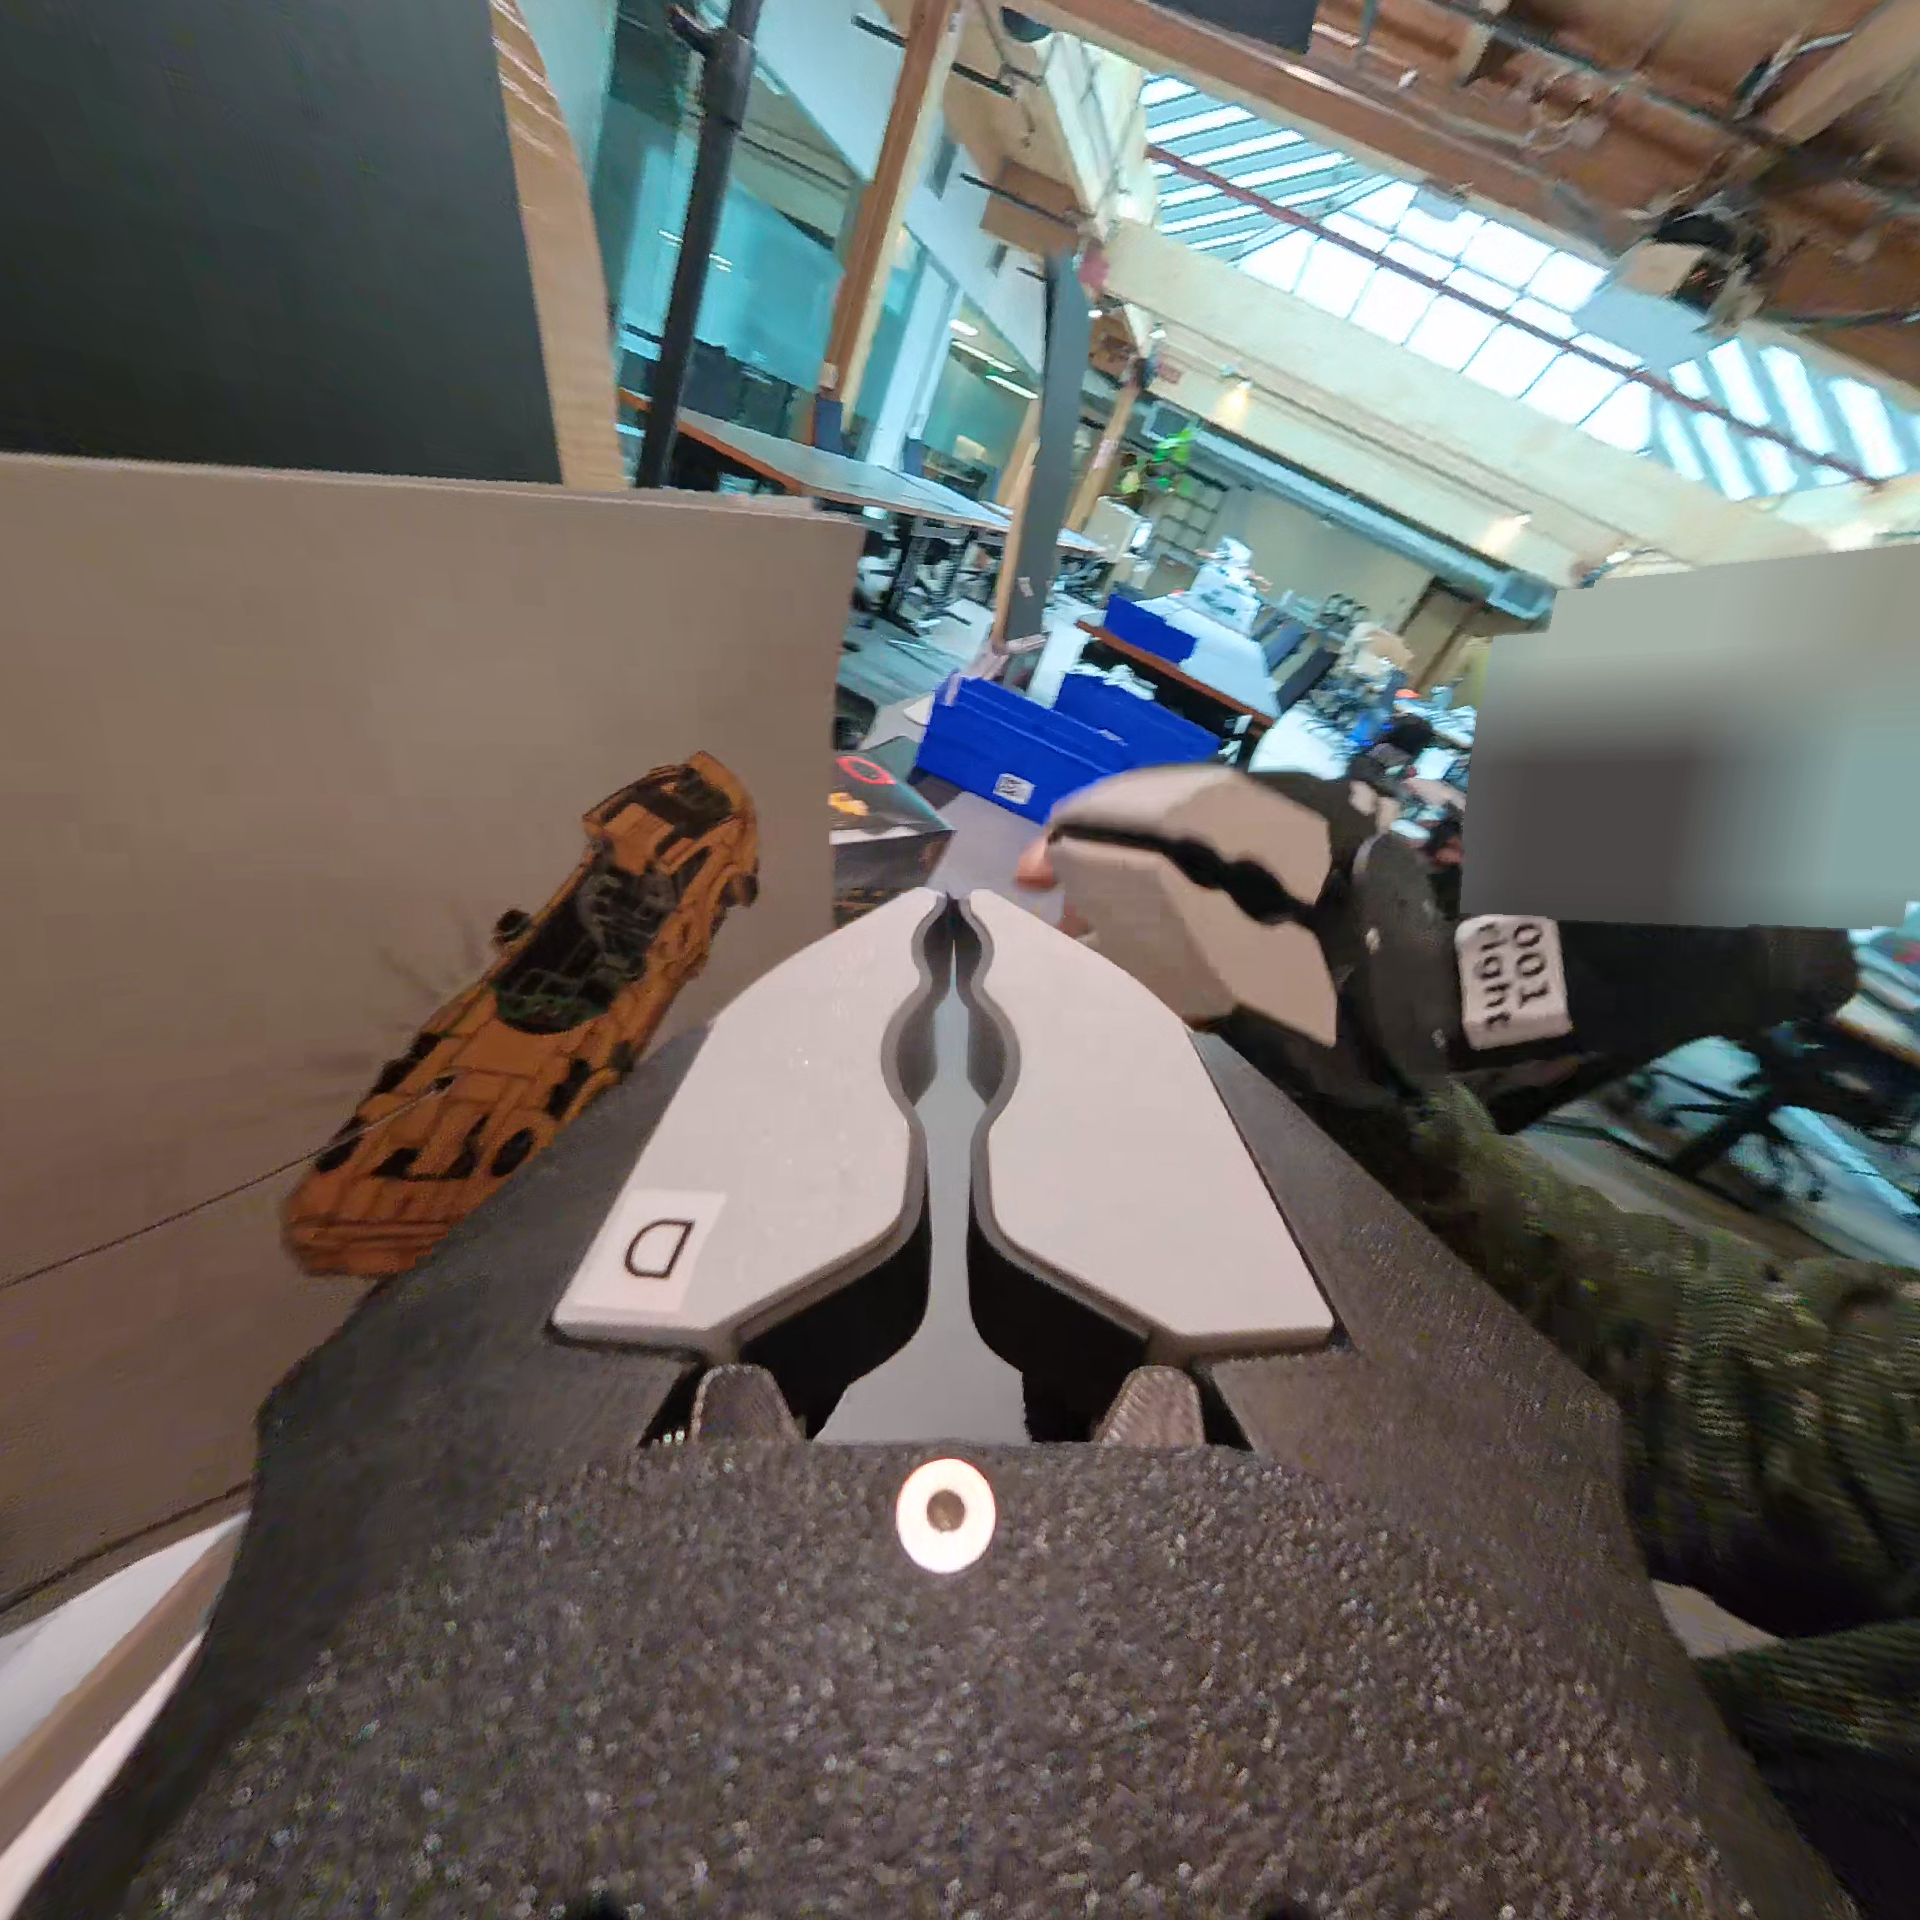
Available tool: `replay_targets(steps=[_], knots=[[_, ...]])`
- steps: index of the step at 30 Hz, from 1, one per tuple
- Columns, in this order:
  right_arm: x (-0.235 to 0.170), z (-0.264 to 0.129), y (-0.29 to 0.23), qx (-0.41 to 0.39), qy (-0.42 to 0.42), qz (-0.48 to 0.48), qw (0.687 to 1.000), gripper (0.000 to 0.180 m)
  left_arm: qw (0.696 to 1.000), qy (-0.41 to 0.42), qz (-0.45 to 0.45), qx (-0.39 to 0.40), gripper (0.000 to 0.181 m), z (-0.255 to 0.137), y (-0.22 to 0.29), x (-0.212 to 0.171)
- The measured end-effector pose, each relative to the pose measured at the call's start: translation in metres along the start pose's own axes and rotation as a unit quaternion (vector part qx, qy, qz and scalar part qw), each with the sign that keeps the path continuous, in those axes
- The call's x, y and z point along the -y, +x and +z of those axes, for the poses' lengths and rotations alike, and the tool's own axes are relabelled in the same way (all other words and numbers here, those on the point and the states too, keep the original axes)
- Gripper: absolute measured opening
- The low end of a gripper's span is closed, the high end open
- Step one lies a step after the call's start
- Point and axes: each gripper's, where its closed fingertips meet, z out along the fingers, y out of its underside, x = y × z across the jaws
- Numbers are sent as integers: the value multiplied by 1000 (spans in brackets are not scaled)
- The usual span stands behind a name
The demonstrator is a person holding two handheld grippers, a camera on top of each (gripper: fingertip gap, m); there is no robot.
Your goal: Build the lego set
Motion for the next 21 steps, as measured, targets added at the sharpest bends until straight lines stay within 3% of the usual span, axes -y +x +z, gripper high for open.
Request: replay_targets(steps=[4, 7, 14, 21], knots=[[-30, 26, 7, 2, -84, 7, 996, 67, 995, -6, 61, 75, 3, -11, -18, 0], [-44, 53, 4, 7, -131, -11, 991, 92, 982, -11, 123, 140, 9, -24, -32, 3], [-72, 88, -1, 28, -202, -1, 979, 103, 947, -32, 220, 231, 12, -60, -47, 4], [-76, 92, 4, -8, -184, -5, 983, 83, 940, -27, 238, 242, 12, -77, -52, 0]])
